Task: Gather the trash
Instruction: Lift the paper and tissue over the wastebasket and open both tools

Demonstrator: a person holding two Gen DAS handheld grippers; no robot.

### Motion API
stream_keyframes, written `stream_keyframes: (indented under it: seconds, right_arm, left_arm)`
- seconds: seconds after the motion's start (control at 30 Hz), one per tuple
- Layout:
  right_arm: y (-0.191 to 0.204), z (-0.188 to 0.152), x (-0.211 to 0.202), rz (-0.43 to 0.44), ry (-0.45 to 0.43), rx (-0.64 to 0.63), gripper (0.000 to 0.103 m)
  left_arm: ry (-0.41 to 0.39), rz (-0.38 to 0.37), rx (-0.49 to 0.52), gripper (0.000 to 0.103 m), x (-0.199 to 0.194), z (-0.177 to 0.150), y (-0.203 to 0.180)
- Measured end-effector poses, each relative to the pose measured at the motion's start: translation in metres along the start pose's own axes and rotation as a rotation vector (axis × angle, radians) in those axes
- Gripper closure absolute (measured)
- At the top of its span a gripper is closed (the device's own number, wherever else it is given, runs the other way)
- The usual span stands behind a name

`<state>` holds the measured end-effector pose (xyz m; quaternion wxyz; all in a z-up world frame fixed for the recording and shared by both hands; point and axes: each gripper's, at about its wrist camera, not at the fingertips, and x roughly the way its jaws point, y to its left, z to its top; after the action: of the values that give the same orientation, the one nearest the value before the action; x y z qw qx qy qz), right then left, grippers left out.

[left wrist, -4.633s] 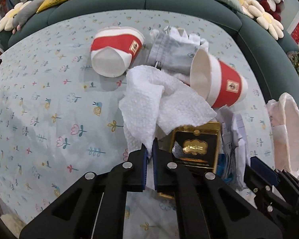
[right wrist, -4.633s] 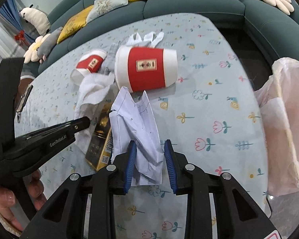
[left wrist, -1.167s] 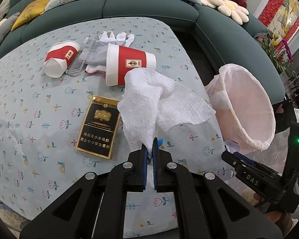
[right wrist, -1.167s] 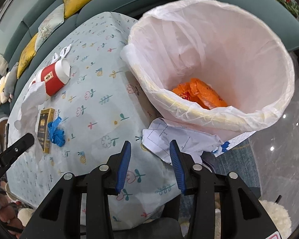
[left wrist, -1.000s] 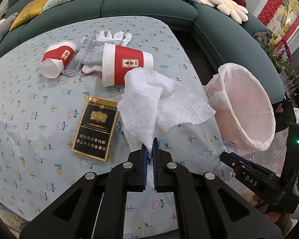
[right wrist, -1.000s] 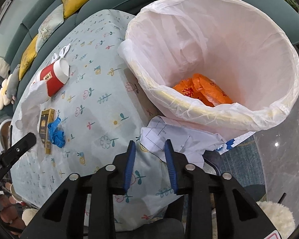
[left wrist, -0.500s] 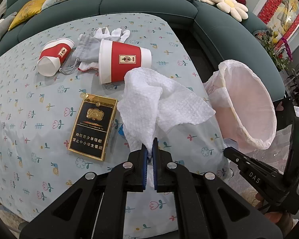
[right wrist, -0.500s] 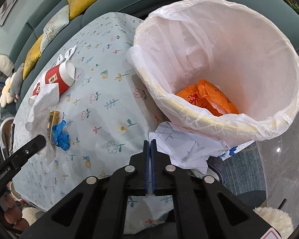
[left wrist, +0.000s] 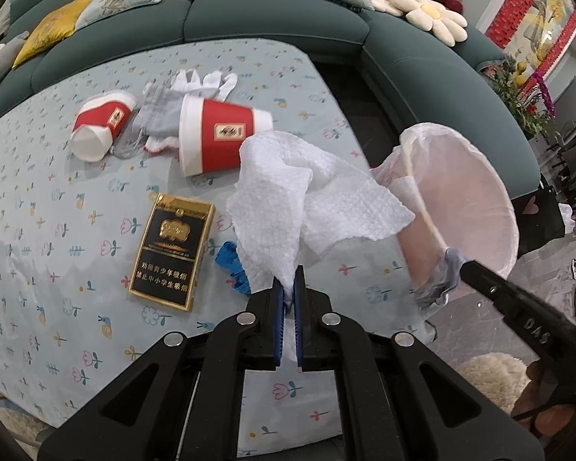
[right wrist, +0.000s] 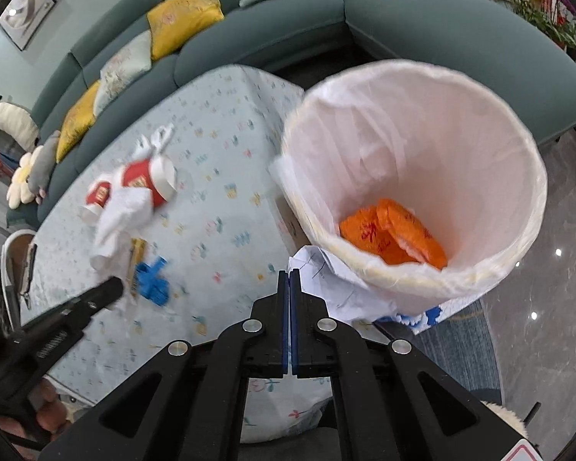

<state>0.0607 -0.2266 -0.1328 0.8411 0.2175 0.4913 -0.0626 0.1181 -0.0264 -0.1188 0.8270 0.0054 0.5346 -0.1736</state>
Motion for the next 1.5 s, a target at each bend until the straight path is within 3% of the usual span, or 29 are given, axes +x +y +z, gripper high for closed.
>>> stream_keyframes:
  seconds: [0.33,0.53,0.9,0.93,1.0,1.03,1.23,1.5]
  right_arm:
    - [0.002,0.036,-0.056,0.047,-0.144,-0.003,0.102]
    - [-0.011,0.059,-0.076,0.025,-0.209,-0.003,0.102]
    - [-0.053,0.086,-0.082,-0.069,-0.241,0.033,0.099]
    - [-0.056,0.086,-0.081,-0.082,-0.244,0.040,0.098]
    - [-0.060,0.085,-0.082,-0.093,-0.245,0.053,0.092]
    - [-0.062,0.085,-0.082,-0.091,-0.245,0.061,0.090]
    - [-0.065,0.079,-0.087,-0.106,-0.263,0.079,0.068]
    - [-0.035,0.075,-0.092,-0.097,-0.272,0.033,0.054]
  left_arm:
    - [-0.058,-0.046,0.098,0.099,-0.020,0.016,-0.046]
    - [-0.083,-0.086,0.195,0.099,-0.021,0.031,-0.092]
    - [-0.020,-0.169,0.228,0.097,0.006,0.052,-0.147]
    - [-0.011,-0.178,0.215,0.096,0.009,0.053,-0.149]
    - [0.000,-0.182,0.200,0.076,0.012,0.056,-0.150]
    - [-0.006,-0.179,0.194,0.071,0.011,0.056,-0.150]
    - [-0.020,-0.173,0.184,0.068,0.007,0.055,-0.144]
    - [-0.062,-0.114,0.094,0.045,-0.009,0.047,-0.104]
